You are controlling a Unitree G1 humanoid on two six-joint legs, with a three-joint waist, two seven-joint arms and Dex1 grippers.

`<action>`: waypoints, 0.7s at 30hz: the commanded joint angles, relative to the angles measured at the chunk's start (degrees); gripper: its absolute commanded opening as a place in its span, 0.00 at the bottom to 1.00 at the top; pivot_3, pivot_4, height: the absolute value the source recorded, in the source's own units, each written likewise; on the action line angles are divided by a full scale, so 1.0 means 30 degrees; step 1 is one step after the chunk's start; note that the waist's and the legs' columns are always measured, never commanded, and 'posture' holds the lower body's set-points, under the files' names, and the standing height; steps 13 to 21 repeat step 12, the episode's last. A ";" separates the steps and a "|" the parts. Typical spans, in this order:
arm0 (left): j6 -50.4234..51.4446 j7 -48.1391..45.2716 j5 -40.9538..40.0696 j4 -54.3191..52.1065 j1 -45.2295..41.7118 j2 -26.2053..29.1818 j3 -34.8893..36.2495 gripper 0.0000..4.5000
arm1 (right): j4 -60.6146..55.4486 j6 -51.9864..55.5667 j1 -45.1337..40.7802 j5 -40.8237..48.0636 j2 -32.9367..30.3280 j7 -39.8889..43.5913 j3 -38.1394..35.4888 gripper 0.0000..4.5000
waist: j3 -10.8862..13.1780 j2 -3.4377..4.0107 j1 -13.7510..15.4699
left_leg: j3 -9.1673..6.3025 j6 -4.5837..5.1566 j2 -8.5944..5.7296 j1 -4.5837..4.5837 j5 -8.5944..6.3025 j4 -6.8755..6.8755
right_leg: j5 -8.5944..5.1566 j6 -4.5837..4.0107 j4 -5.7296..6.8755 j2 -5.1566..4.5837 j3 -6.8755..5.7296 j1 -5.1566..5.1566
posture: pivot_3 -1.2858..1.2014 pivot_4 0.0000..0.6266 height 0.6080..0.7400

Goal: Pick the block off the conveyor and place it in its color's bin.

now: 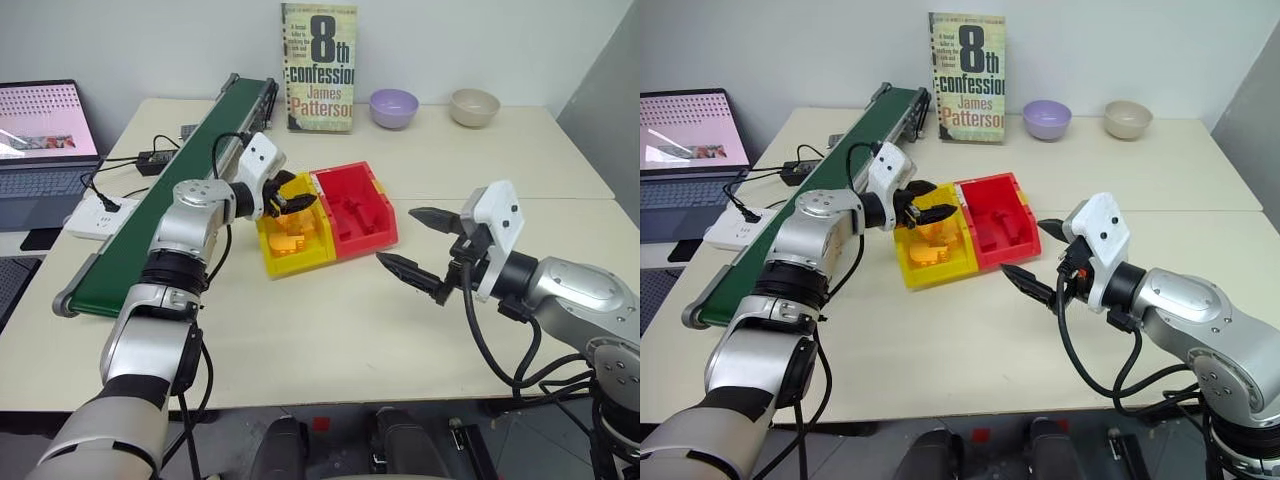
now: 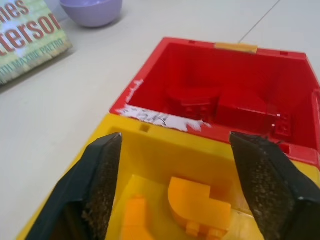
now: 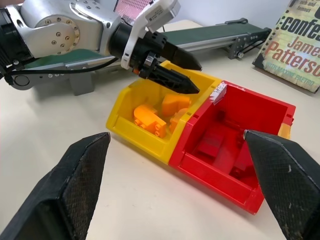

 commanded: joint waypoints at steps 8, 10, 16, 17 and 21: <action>0.1743 -0.4226 -0.0975 -0.6331 0.2924 0.5368 0.1410 1.00 | 0.3476 -0.2102 -0.2452 -0.1231 -0.2003 0.3918 0.0636 1.00 | 0.0005 0.0010 -0.0267 | -0.0006 0.0000 0.0024 0.0011 0.0000 -0.0017 | 0.0000 -0.0004 0.0016 0.0008 -0.0011 -0.0013 | 0.52 0.24 1.00; 0.2577 -0.5124 -0.1492 -0.7883 0.3964 0.6456 0.1710 1.00 | 0.4498 -0.2954 -0.2733 -0.1886 -0.2373 0.4989 0.1082 1.00 | 0.0005 0.0009 -0.0286 | -0.0009 0.0000 0.0036 0.0013 0.0000 -0.0023 | -0.0001 -0.0005 0.0015 -0.0005 -0.0009 -0.0011 | 0.52 0.24 1.00; 0.3137 -0.5572 -0.1941 -0.9236 0.4958 0.7214 0.2108 1.00 | 0.5672 -0.3921 -0.2995 -0.2670 -0.2615 0.6067 0.1608 1.00 | 0.0007 0.0011 -0.0288 | -0.0009 0.0000 0.0033 0.0008 0.0000 -0.0020 | -0.0003 -0.0005 0.0016 -0.0025 -0.0013 -0.0012 | 0.52 0.24 1.00; 0.3137 -0.5572 -0.1941 -0.9236 0.4958 0.7214 0.2108 1.00 | 0.5672 -0.3921 -0.2995 -0.2670 -0.2615 0.6067 0.1608 1.00 | 0.0007 0.0011 -0.0288 | -0.0009 0.0000 0.0033 0.0008 0.0000 -0.0020 | -0.0003 -0.0005 0.0016 -0.0025 -0.0013 -0.0012 | 0.52 0.24 1.00; 0.3137 -0.5572 -0.1941 -0.9236 0.4958 0.7214 0.2108 1.00 | 0.5672 -0.3921 -0.2995 -0.2670 -0.2615 0.6067 0.1608 1.00 | 0.0007 0.0011 -0.0288 | -0.0009 0.0000 0.0033 0.0008 0.0000 -0.0020 | -0.0003 -0.0005 0.0016 -0.0025 -0.0013 -0.0012 | 0.52 0.24 1.00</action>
